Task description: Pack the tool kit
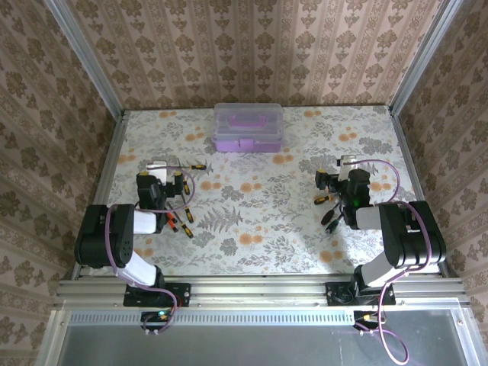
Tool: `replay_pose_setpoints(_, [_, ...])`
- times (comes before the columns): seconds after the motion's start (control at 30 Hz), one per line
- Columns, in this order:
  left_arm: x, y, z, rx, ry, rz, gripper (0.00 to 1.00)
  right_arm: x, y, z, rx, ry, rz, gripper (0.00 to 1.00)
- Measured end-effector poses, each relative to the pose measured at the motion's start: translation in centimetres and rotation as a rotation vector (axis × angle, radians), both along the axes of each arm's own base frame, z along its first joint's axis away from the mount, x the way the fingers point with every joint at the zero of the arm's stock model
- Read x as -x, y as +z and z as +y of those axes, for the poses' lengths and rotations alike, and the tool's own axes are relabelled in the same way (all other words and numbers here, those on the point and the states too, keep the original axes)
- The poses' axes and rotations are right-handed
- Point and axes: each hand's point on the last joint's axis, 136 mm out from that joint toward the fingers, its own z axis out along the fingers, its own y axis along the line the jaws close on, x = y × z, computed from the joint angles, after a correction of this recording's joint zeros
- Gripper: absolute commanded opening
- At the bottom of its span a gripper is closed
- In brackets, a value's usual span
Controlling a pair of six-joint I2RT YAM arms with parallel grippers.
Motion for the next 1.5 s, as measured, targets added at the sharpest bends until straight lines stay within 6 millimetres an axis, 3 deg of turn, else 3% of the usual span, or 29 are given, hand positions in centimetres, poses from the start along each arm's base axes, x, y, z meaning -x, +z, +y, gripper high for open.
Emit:
replay_pose_setpoints(0.77, [0.0, 0.0, 0.0, -0.001, 0.002, 0.0, 1.0, 0.0, 0.0, 0.0, 0.0, 0.0, 0.0, 1.0])
replay_pose_setpoints(1.1, [0.2, 0.2, 1.3, -0.018, 0.063, 0.04, 1.0, 0.3, 0.1, -1.1, 0.05, -0.104, 0.039, 1.0])
replay_pose_setpoints(1.17, [-0.1, 2.2, 0.9, -0.02, 0.057, 0.03, 1.0, -0.1, 1.4, -1.4, 0.06, -0.133, 0.058, 1.0])
replay_pose_setpoints(1.23, [-0.5, 5.5, 0.5, -0.015, 0.046, -0.022, 1.0, -0.7, 4.1, -1.4, 0.053, -0.153, 0.037, 1.0])
replay_pose_setpoints(1.37, [-0.6, 12.6, -0.2, 0.042, 0.037, -0.124, 1.0, -0.9, 11.3, -1.8, -0.048, -0.227, -0.017, 1.0])
replay_pose_setpoints(1.5, [-0.4, 18.5, 0.3, 0.269, 0.119, -0.124, 1.0, -0.1, 16.5, -2.0, -0.214, -0.294, -0.037, 1.0])
